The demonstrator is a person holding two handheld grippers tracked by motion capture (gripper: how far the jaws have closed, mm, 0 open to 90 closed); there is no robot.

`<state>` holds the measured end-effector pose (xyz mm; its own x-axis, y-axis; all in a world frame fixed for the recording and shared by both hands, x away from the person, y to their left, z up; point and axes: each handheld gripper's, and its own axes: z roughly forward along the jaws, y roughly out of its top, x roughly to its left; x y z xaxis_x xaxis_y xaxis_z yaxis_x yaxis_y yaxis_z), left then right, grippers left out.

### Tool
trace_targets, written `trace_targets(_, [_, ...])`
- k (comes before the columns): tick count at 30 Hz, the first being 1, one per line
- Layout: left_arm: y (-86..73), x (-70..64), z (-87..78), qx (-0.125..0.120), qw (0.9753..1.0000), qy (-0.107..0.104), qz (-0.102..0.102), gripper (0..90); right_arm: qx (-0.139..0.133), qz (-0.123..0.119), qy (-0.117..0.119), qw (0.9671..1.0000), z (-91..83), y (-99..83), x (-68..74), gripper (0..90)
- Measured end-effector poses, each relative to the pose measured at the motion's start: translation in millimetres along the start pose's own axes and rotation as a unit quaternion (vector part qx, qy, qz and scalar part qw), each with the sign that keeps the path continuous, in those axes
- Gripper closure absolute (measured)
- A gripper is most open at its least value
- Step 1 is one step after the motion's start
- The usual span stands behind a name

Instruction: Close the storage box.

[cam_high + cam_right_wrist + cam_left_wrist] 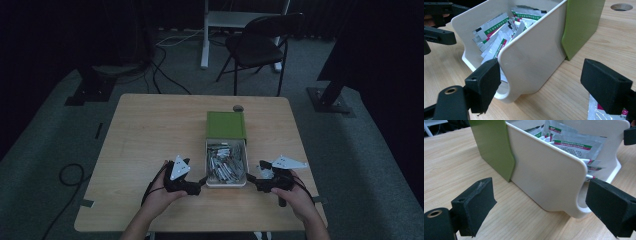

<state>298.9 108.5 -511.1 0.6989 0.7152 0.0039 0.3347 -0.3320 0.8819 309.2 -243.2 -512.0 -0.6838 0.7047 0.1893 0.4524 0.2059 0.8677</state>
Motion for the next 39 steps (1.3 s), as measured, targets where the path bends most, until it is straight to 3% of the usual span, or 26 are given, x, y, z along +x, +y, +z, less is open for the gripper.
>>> trace_targets(4, [-0.1,3.0,4.2,-0.001,1.0000,-0.001,-0.006,9.0,0.002,0.002,0.001,1.0000,0.3,0.3,-0.8,16.2])
trace_targets(9, [4.3,2.9,5.6,0.002,1.0000,0.000,0.005,9.0,0.003,-0.001,0.002,1.0000,1.1,1.4,-0.9,16.1])
trace_targets(19, [5.9,6.6,7.9,-0.002,1.0000,-0.002,-0.007,9.0,-0.001,0.004,0.002,1.0000,3.3,0.8,-2.6,14.7])
trace_targets(29, [7.4,9.3,9.3,-0.002,1.0000,0.005,-0.001,9.0,0.005,-0.001,-0.006,1.0000,5.5,3.8,-2.3,13.9])
trace_targets(39, [8.6,14.6,12.5,-0.002,0.9999,0.003,-0.010,9.0,0.002,0.004,-0.009,0.9999,8.4,4.8,-3.5,13.9])
